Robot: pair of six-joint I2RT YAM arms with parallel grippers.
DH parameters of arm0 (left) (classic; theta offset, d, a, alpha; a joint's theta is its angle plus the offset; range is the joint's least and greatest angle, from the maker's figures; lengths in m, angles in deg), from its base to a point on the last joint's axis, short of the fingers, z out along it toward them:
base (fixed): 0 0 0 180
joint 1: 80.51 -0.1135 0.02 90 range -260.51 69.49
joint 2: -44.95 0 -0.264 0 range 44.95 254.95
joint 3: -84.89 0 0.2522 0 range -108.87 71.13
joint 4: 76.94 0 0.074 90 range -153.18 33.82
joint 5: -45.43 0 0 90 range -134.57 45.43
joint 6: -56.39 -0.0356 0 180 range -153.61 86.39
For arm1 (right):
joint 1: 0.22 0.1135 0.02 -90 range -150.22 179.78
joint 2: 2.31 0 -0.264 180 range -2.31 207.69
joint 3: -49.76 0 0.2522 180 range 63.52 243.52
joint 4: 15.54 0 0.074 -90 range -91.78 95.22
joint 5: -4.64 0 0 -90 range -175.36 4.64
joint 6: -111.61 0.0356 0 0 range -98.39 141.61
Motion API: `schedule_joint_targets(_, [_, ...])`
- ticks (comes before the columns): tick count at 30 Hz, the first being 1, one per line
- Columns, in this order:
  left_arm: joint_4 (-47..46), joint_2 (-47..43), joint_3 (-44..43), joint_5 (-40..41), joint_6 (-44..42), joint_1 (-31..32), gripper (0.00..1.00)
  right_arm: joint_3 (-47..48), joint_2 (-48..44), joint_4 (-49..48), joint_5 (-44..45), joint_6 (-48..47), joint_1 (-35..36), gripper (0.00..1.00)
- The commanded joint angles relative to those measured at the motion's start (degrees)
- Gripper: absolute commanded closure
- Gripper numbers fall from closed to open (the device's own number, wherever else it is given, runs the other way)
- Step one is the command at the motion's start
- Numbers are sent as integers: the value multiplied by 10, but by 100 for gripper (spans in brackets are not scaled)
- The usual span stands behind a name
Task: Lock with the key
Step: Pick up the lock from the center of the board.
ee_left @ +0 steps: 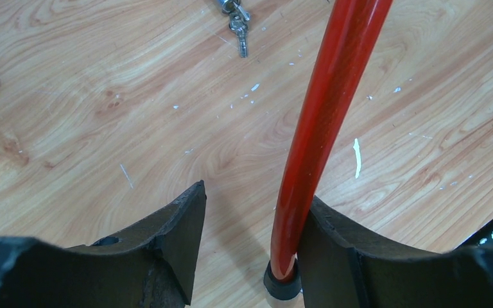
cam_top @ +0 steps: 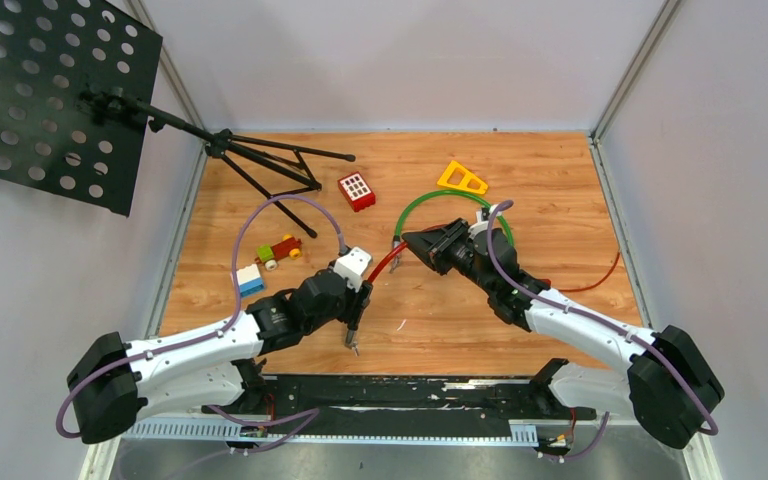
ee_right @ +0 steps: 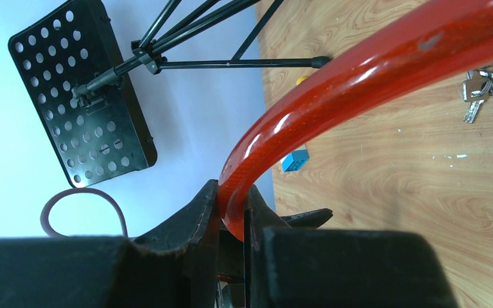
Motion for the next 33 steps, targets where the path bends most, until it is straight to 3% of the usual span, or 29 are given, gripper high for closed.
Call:
schedule_joint_targets(1, [-22,-4,8,-7,13,4,41,6,-5,-36,8,17,1,100])
schedule_joint_targets(10, [-27,-11,14,-14,21,10,50,2,-7,-36,27,20,2,100])
schedule_joint_targets(14, [-30,-12,11,-13,26,10,69,0,-7,-36,25,21,2,100])
schedule_joint_targets(18, [-31,-14,8,1,38,10,100,-8,-14,-36,27,21,1,100])
schedule_joint_targets(33, [-46,-60,-15,-2,24,10,100,17,-93,10,32,-60,3,100])
